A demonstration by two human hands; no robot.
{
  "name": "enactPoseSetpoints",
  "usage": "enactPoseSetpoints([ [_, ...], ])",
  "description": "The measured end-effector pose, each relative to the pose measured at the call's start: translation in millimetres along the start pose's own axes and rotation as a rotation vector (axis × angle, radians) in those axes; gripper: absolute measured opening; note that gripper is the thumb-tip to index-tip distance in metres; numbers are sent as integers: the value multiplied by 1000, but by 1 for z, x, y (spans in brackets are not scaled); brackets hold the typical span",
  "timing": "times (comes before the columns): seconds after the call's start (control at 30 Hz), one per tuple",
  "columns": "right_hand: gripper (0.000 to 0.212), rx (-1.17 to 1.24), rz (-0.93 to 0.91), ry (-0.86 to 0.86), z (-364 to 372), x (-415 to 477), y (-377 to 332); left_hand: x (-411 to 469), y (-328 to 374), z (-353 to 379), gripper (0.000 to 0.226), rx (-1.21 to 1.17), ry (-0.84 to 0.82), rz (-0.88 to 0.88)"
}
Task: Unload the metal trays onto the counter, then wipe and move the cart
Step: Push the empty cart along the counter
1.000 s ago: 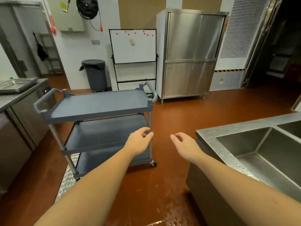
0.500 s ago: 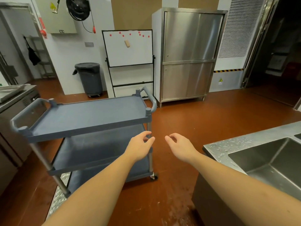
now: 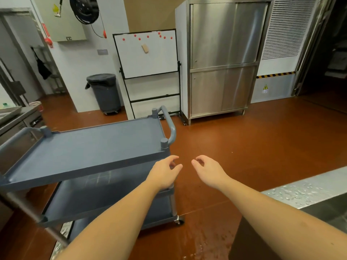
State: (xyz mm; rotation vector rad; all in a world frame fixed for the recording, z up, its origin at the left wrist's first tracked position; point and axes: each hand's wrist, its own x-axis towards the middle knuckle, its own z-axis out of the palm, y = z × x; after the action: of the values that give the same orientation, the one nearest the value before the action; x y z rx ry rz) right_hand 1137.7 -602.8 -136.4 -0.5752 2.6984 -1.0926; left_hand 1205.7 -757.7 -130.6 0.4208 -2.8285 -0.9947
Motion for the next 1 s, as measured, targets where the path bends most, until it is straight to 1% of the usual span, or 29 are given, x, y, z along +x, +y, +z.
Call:
enactPoseSetpoints([
  [0.23,44,-59,25,-42,20,78,8,79,-23,9,51,-14,-26,4],
  [0.37,45,-166,8,-74,34,130,-2,135,-46,2,56,-33,-29,-2],
  [0.5,48,-295,-3,-93,46,190,-13,194,-68,-14,47,-42,-40,14],
  [0.53,48,-331,-8,-103,50,204,-16,206,-73,-18,48,-30,-55,13],
  [0.63,48,-435,-57,-119,61,240,-25,240,-91,-24,63,24,-110,-4],
  [0.7,51,-500,-109,-115,66,261,-30,262,-97,-24,66,6,-143,-37],
  [0.73,54,-535,-136,-113,68,270,-32,271,-97,-22,62,-2,-161,-53],
  [0.8,58,-599,-179,-100,68,288,-32,288,-91,-15,43,-15,-183,-68],
  [0.9,61,-698,-236,-94,59,316,-26,319,-80,2,43,-111,-155,-120],
  [1.0,63,-802,-287,-137,45,345,-18,348,-72,20,42,-222,-93,-240],
])
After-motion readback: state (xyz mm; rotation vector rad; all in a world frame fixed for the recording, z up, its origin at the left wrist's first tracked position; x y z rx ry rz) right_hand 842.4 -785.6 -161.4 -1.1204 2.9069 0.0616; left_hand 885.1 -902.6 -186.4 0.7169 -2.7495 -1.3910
